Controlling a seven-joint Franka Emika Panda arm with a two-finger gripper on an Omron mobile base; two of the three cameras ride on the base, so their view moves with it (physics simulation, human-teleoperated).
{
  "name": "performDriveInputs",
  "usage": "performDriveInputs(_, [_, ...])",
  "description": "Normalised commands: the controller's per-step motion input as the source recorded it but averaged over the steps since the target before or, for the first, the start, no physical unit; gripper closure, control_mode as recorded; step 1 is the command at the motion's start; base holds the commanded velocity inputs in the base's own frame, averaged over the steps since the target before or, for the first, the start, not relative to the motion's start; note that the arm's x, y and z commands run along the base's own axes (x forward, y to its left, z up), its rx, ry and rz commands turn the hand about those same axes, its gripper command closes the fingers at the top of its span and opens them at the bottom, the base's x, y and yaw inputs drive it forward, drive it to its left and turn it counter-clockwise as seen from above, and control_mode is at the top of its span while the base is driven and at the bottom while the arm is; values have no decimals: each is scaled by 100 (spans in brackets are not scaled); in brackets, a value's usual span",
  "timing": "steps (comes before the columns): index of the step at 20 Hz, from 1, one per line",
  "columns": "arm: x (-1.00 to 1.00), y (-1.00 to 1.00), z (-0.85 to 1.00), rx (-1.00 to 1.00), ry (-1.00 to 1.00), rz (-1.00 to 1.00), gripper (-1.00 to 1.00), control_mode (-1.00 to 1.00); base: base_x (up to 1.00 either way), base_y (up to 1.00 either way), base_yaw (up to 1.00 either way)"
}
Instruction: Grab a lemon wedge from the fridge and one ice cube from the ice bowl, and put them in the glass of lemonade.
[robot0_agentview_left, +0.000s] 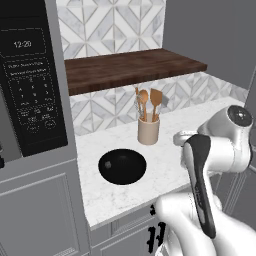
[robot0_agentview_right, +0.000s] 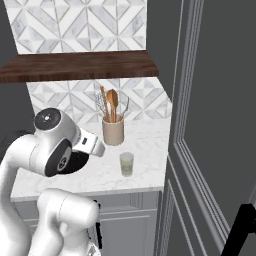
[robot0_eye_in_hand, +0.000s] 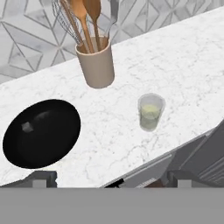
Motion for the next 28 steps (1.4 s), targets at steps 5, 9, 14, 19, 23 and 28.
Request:
performDriveInputs(5, [-61, 19, 4, -2, 0, 0, -100, 100, -20, 1, 0])
performDriveInputs(9, [0, 0, 0, 0, 0, 0, -100, 100, -100, 0, 0])
performDriveInputs(14, [0, 0, 0, 0, 0, 0, -100, 100, -100, 0, -5])
performDriveInputs(19, [0, 0, 0, 0, 0, 0, -100, 100, -94, 0, -34])
performDriveInputs(23, [0, 0, 0, 0, 0, 0, -100, 100, -75, 0, -58])
performDriveInputs(28, [0, 0, 0, 0, 0, 0, -100, 100, -45, 0, -68])
